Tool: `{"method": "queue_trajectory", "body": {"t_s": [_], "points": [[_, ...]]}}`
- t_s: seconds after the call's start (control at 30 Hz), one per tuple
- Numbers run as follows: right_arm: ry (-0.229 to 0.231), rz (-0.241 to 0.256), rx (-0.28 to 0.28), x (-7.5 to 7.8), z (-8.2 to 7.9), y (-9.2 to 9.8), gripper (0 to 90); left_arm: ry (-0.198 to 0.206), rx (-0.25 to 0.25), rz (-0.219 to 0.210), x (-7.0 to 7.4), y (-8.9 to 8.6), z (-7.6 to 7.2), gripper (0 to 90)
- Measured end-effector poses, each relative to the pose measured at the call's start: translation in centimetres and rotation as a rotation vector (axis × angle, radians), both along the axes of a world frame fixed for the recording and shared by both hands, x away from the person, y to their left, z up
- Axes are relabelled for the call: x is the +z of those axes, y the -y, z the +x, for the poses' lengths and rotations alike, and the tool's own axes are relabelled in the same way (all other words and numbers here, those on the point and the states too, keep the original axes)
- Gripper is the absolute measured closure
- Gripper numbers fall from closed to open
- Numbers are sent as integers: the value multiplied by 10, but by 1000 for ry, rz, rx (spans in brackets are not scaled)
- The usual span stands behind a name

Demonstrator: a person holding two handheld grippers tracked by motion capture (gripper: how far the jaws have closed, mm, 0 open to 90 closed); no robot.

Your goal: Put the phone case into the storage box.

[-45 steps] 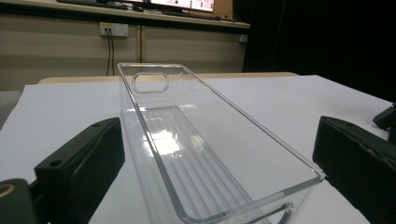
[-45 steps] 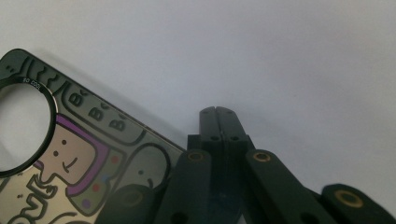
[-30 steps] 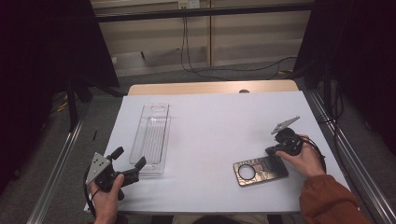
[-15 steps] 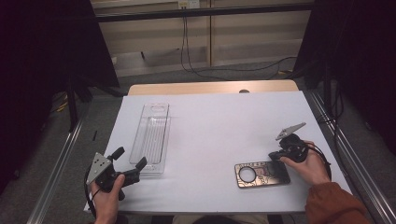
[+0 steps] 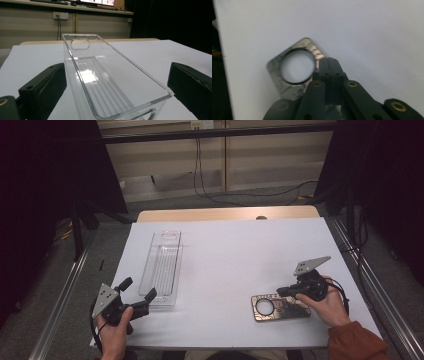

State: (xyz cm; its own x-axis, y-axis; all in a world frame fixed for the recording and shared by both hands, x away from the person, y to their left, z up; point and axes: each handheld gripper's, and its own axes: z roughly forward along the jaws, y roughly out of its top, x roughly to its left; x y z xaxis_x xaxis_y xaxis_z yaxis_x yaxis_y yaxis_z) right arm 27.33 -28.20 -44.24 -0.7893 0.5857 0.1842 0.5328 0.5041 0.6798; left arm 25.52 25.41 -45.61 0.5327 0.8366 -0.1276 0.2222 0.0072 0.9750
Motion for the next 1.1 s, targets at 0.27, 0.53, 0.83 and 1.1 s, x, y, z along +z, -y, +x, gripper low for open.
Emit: {"method": "queue_trajectory", "body": {"t_s": [0.27,0.53,0.83,1.1], "points": [[-32,17,147,-3,-20,-30,900,4,-3,2,1,1,0,23],[-54,-26,234,-11,-26,-53,900,9,4,-3,1,-1,-2,24],[-79,-37,291,-18,-30,-64,900,6,1,1,1,0,-3,24],[-81,-95,292,-26,-30,-71,900,10,2,-1,1,-2,-3,24]]}}
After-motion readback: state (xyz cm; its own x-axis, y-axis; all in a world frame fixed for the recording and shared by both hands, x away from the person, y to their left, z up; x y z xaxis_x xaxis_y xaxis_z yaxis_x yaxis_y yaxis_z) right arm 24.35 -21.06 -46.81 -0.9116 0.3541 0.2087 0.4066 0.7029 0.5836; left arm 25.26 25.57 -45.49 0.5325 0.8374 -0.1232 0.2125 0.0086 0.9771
